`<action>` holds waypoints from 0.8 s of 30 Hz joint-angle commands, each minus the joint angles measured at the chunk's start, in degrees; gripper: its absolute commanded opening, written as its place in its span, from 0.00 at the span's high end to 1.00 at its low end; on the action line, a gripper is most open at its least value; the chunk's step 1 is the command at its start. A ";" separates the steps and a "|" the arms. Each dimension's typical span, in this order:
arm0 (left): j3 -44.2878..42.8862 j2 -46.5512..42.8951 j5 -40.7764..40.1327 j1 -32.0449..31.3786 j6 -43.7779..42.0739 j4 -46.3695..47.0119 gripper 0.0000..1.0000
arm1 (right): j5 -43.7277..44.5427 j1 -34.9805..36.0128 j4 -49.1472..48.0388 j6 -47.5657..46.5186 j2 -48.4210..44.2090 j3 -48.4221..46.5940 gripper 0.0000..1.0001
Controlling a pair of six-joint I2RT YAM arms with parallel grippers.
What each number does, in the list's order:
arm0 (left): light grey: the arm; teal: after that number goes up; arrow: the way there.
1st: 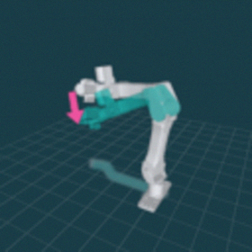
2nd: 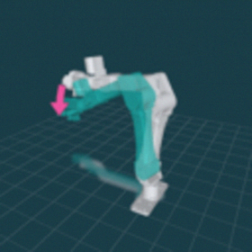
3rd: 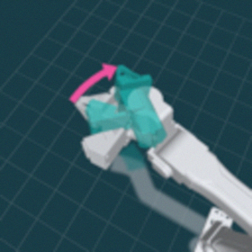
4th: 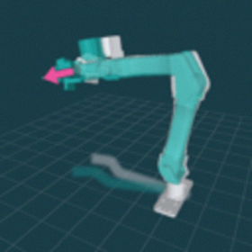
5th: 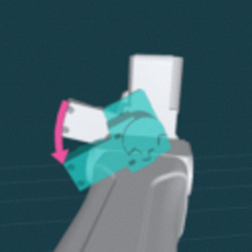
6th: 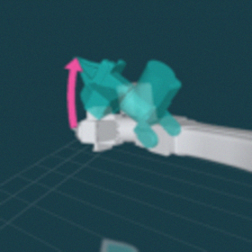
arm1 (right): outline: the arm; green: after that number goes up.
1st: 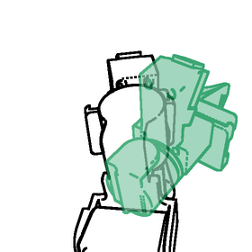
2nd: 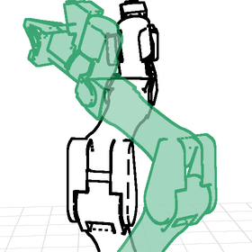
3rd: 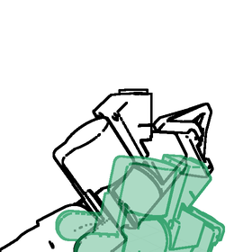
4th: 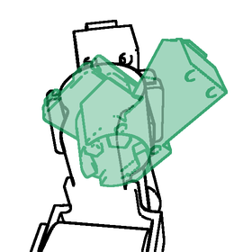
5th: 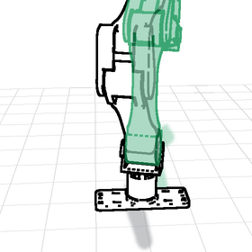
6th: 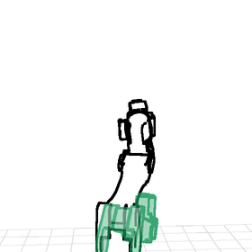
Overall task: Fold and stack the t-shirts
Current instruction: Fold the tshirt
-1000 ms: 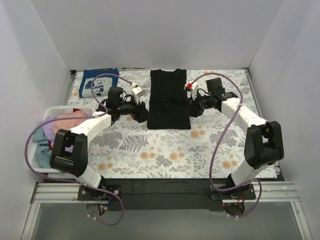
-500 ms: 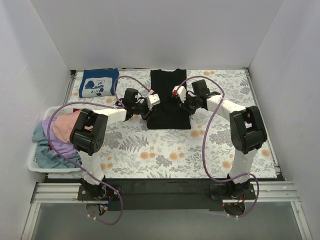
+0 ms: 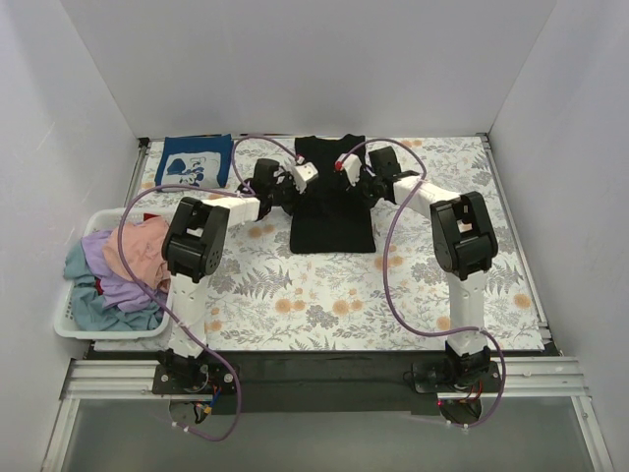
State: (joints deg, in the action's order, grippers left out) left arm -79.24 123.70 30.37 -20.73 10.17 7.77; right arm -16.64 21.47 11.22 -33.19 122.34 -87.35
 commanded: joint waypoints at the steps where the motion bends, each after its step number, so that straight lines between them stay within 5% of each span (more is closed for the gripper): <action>1: -3.28 0.22 -3.74 1.22 0.46 1.11 0.69 | 2.75 -1.52 -3.57 0.93 0.96 -3.96 0.75; 11: -6.80 3.22 -7.34 1.83 2.83 3.04 0.70 | 4.95 -2.05 -4.02 1.99 3.78 -7.13 0.72; 13: -6.10 0.60 -3.15 2.80 4.76 2.61 0.68 | 5.57 -2.31 -3.75 1.64 1.69 -6.69 0.71; 16: 1.08 -8.09 7.76 6.04 6.00 1.29 0.57 | 0.23 -4.42 -1.48 -1.24 -7.60 -0.39 0.57; 19: 7.05 -16.79 17.60 7.37 -1.27 -9.67 0.47 | -3.99 -4.86 3.86 -7.74 -18.50 7.08 0.46; 24: 19.90 -26.74 21.22 5.88 -16.66 -16.55 0.46 | -10.52 -1.45 14.70 -18.55 -29.61 17.02 0.46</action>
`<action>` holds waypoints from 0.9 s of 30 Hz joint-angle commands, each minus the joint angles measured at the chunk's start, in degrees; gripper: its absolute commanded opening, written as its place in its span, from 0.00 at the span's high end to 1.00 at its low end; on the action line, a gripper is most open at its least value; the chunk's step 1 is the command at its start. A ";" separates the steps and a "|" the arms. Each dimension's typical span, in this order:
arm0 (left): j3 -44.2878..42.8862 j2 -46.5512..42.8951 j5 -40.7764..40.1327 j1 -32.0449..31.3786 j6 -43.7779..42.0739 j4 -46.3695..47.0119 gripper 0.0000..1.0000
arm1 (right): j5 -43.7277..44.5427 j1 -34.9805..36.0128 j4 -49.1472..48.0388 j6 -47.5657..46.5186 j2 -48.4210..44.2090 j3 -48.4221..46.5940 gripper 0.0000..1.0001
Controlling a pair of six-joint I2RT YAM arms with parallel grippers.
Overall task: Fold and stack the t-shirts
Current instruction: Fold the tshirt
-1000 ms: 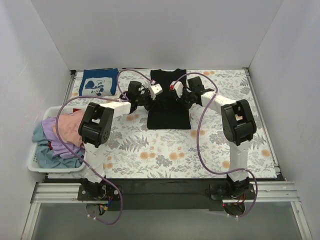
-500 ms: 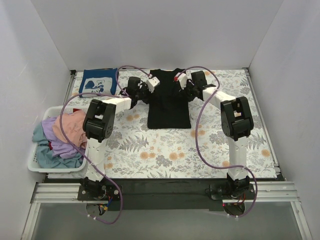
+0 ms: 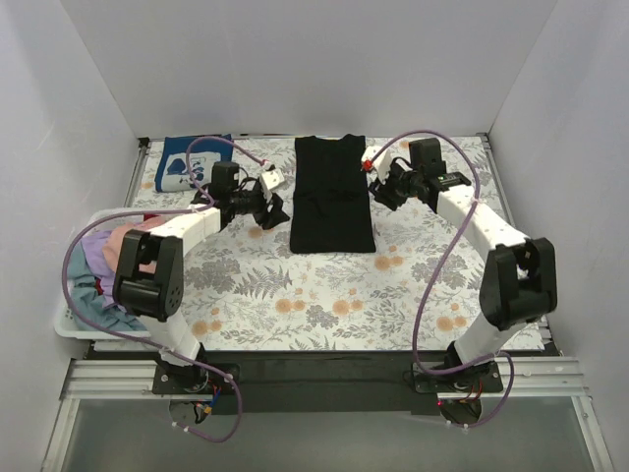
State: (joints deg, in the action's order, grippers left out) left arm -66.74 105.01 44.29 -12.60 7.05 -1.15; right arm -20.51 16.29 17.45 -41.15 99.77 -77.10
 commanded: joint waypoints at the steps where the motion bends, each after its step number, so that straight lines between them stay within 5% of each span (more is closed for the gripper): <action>1: 9.42 -8.42 7.12 -2.95 -16.77 -8.42 0.47 | -5.95 4.53 8.56 -11.75 -8.43 10.36 0.46; 6: 12.86 -8.07 4.57 -6.47 -23.84 -8.70 0.53 | -3.22 8.49 5.58 -15.81 -7.22 18.21 0.50; 17: 13.13 -2.01 -1.40 -9.90 -26.03 -3.16 0.53 | 0.21 9.11 -1.36 -14.31 -0.19 18.56 0.48; 27: 14.18 -4.38 -1.14 -9.90 -26.56 -3.77 0.53 | -3.22 9.02 0.74 -15.54 -7.39 17.43 0.51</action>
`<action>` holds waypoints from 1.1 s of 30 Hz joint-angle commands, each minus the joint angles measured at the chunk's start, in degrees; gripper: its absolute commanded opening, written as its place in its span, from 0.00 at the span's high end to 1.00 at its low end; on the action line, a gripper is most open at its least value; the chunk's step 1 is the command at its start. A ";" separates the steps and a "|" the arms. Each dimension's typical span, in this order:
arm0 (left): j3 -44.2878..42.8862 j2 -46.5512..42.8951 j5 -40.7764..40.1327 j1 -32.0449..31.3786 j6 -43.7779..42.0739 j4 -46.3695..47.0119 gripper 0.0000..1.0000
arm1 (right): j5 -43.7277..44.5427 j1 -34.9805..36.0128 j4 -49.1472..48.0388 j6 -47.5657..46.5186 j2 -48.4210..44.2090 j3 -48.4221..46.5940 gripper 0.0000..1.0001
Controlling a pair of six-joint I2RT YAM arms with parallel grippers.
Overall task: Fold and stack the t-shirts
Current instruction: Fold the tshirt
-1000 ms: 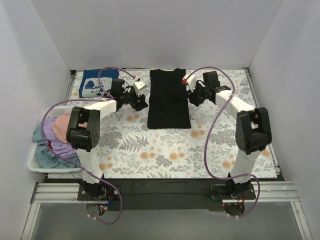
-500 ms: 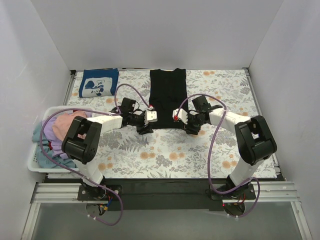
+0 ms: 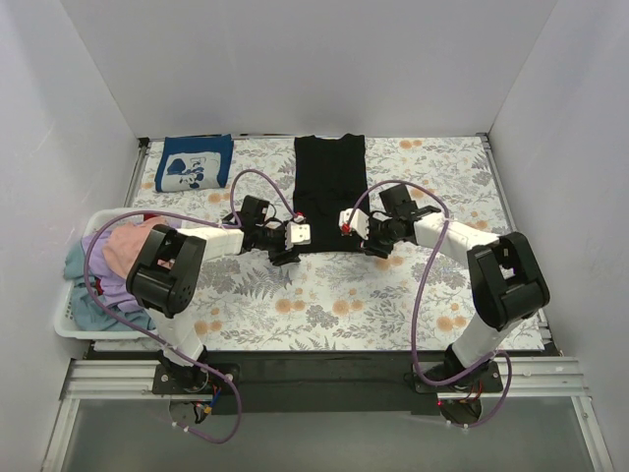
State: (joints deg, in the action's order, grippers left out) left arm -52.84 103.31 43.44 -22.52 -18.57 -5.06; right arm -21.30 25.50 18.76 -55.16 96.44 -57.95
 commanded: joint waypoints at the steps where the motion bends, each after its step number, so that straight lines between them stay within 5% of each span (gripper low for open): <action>1: 0.02 -2.50 -0.46 0.02 -0.68 -0.04 0.53 | -2.52 -0.10 -0.48 -1.62 -4.07 -2.07 0.51; 17: -3.50 -0.65 -0.46 2.31 0.99 -1.27 0.51 | 0.03 -0.27 -2.68 -4.43 7.35 -3.22 0.50; 26: -4.20 3.37 -2.83 2.40 -2.26 -2.59 0.51 | 1.17 -0.36 -2.42 -5.58 9.29 -2.51 0.82; 29: -5.25 5.85 -5.56 2.40 -3.92 -3.37 0.56 | 1.44 -0.36 -2.07 -5.32 9.46 -3.04 0.99; 33: -4.64 3.66 -5.21 2.22 -7.53 -6.18 0.94 | 1.18 -0.36 1.08 -3.91 8.94 -5.23 0.99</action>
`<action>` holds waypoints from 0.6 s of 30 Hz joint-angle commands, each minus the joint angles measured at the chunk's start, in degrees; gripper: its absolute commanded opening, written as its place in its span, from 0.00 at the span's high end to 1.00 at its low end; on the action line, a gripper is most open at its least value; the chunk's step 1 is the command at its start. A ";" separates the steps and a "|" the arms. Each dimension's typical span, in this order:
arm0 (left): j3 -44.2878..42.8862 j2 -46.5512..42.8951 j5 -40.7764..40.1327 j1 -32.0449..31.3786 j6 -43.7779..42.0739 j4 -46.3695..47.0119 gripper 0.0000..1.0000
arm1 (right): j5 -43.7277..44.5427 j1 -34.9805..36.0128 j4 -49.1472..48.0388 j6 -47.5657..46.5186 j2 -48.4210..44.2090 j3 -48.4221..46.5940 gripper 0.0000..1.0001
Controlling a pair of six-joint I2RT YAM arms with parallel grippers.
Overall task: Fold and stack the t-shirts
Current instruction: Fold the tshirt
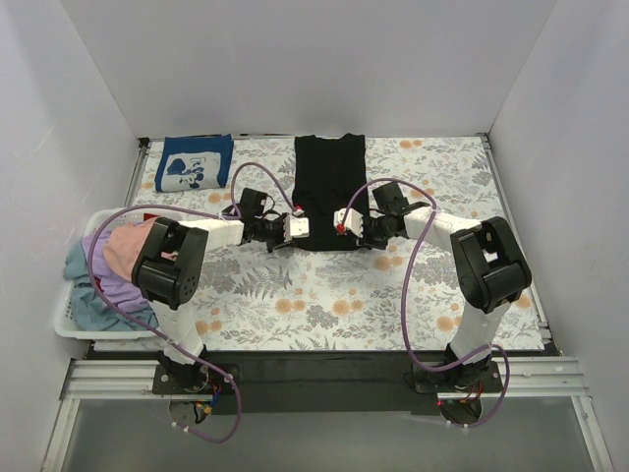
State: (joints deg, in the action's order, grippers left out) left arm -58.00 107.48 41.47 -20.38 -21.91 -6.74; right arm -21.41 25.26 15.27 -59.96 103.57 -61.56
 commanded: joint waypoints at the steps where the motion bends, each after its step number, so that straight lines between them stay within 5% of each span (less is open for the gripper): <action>1: 0.43 -1.30 -2.46 0.08 -4.28 -6.16 1.00 | 1.11 -0.12 5.47 1.34 0.77 -2.33 0.99; 10: -10.20 -9.56 2.73 2.28 5.21 -16.63 1.00 | -2.76 -3.63 18.38 6.53 -4.60 -18.57 0.99; 18: -8.46 -19.05 3.87 1.93 7.49 -20.15 1.00 | -4.43 -2.76 28.40 7.58 -10.22 -18.87 0.99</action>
State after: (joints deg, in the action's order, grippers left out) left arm -67.83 94.48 43.70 -18.57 -15.77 -22.37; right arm -24.67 22.22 35.22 -53.71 97.34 -80.44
